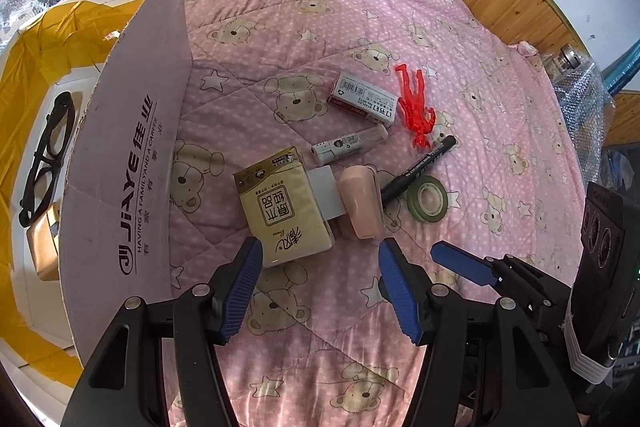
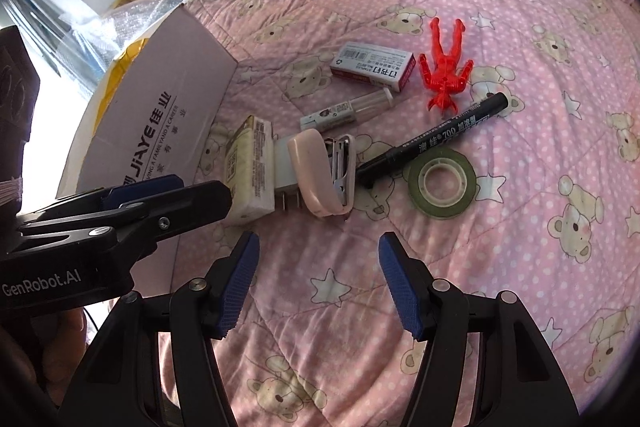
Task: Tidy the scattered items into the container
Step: 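Grasp the pink stapler with the right tool while the left tool grasps the beige tissue pack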
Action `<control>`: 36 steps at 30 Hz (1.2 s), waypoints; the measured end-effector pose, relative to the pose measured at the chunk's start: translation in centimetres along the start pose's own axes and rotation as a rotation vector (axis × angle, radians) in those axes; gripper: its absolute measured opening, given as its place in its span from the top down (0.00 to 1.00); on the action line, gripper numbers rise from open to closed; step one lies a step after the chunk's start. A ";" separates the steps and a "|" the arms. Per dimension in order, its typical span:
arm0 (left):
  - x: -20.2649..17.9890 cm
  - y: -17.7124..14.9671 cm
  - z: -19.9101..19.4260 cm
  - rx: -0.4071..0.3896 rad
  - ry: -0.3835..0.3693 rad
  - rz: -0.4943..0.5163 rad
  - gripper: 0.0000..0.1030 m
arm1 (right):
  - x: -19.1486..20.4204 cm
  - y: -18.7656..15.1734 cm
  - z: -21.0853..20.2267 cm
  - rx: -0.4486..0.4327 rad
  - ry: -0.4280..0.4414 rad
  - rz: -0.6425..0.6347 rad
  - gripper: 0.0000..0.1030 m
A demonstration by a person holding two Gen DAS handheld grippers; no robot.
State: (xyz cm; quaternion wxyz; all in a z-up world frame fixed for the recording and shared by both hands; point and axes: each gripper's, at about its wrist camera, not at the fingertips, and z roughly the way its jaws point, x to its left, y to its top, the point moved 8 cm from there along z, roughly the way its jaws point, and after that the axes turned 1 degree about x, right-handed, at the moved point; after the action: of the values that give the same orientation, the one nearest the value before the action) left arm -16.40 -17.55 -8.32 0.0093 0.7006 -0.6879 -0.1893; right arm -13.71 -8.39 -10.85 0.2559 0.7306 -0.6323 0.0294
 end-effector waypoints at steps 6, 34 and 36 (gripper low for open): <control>0.8 0.8 1.0 0.004 0.020 -0.029 0.40 | -0.6 0.7 1.5 0.008 -0.006 0.015 0.48; 3.1 0.4 3.9 0.022 0.079 -0.060 0.39 | -5.8 1.9 0.2 -0.048 -0.037 0.189 0.61; 3.1 0.5 3.6 0.014 0.073 -0.060 0.39 | -4.4 2.0 0.4 -0.047 -0.020 0.153 0.60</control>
State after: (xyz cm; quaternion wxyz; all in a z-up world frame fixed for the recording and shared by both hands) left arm -17.91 -19.65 -12.33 0.0239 0.7273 -0.6672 -0.1588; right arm -16.61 -4.71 -12.15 0.2634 0.6743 -0.6894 0.0266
